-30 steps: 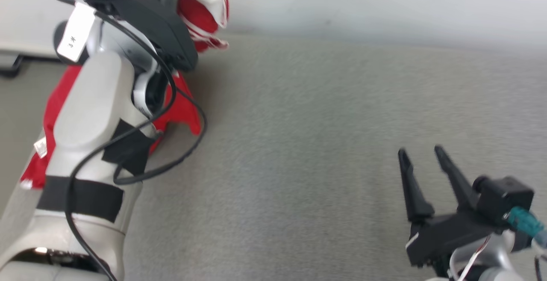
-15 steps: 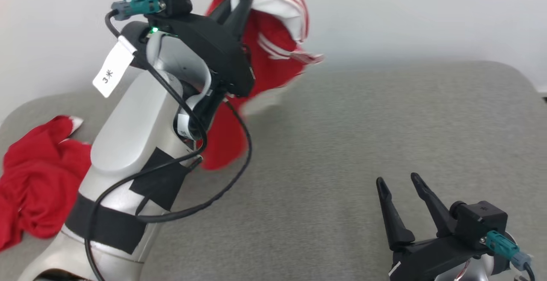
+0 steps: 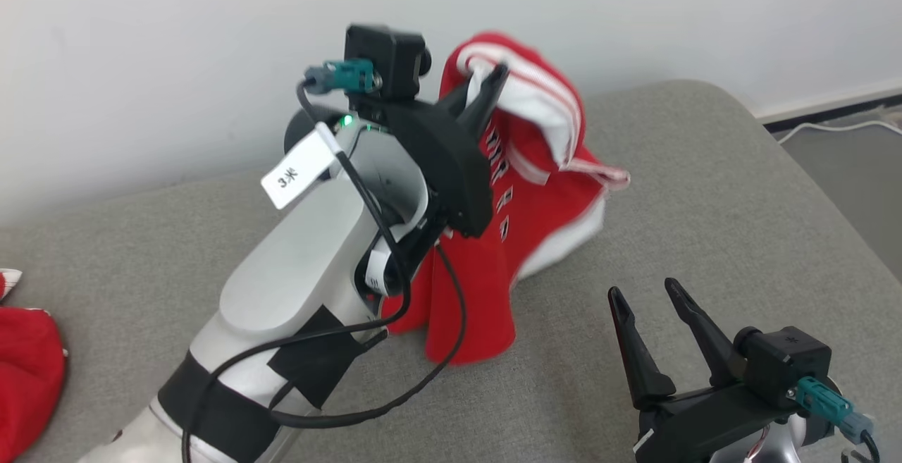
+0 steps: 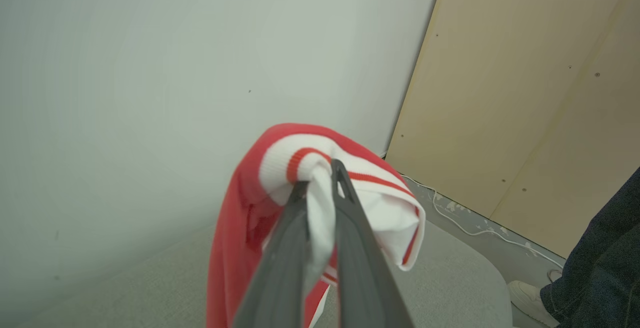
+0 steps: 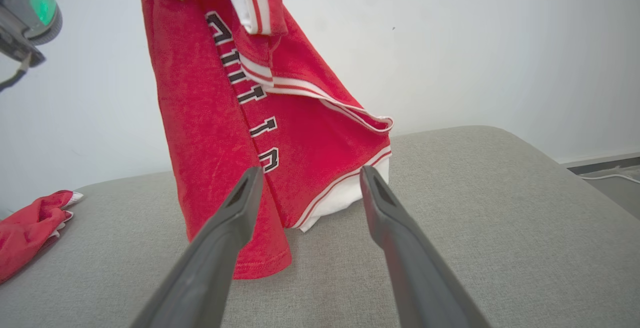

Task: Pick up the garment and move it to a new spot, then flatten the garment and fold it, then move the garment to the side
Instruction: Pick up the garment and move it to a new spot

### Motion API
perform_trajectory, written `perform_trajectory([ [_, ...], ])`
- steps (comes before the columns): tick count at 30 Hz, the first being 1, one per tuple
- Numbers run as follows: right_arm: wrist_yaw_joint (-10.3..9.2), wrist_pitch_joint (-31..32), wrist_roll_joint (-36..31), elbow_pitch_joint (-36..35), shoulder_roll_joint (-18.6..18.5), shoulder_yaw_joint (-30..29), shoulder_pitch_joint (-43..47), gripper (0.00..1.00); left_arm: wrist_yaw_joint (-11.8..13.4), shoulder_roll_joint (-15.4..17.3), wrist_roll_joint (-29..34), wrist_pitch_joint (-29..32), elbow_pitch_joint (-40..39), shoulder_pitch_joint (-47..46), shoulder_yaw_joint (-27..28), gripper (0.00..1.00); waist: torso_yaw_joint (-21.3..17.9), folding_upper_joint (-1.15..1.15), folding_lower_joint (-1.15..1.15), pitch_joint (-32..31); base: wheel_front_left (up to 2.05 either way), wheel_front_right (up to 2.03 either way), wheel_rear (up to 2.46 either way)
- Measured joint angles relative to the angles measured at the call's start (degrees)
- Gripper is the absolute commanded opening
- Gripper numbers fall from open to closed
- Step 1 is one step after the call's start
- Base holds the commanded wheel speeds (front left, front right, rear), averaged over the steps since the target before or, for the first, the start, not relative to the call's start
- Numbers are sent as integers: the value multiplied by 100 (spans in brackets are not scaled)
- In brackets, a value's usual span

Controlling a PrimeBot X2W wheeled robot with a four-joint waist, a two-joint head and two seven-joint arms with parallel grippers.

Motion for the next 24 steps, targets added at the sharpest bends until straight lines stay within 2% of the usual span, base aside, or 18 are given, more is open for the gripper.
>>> perform_trajectory([
  [5, -1, -48, 20, -29, 2, -63, -4, 100, 52, 12, 29, 125, 755, 226, -67, 0, -61, 1, 1, 163, 0, 0, 0],
  [6, -1, -49, 20, -33, 3, -69, -5, 100, 53, 14, 44, 156, 915, 278, -63, 12, -57, 1, 1, 194, 0, 0, 0],
  [7, -1, -52, 20, -35, 3, -82, -6, 100, 53, 22, 88, 209, 1070, 322, -75, 91, -49, 0, 1, 224, 0, 0, 0],
  [8, -1, -56, 20, -35, 3, -93, -7, 100, 53, 25, 98, 249, 1199, 358, -87, 91, -36, 0, 1, 252, 0, 0, 0],
  [9, -1, -57, 21, -33, 3, -93, -10, 100, 53, 25, 102, 250, 1301, 392, -88, 100, -20, 0, 1, 276, 0, 0, 0],
  [19, -1, -153, 25, 34, 10, -183, -136, 100, 18, 48, 115, 311, 1684, 541, -101, 100, 245, 1, 1, 378, 0, 0, 0],
  [24, -1, -212, 44, 175, 13, -193, -162, 100, 18, 210, 60, -180, 1486, 576, 167, 100, 415, 1, 1, 338, 0, 0, 0],
])
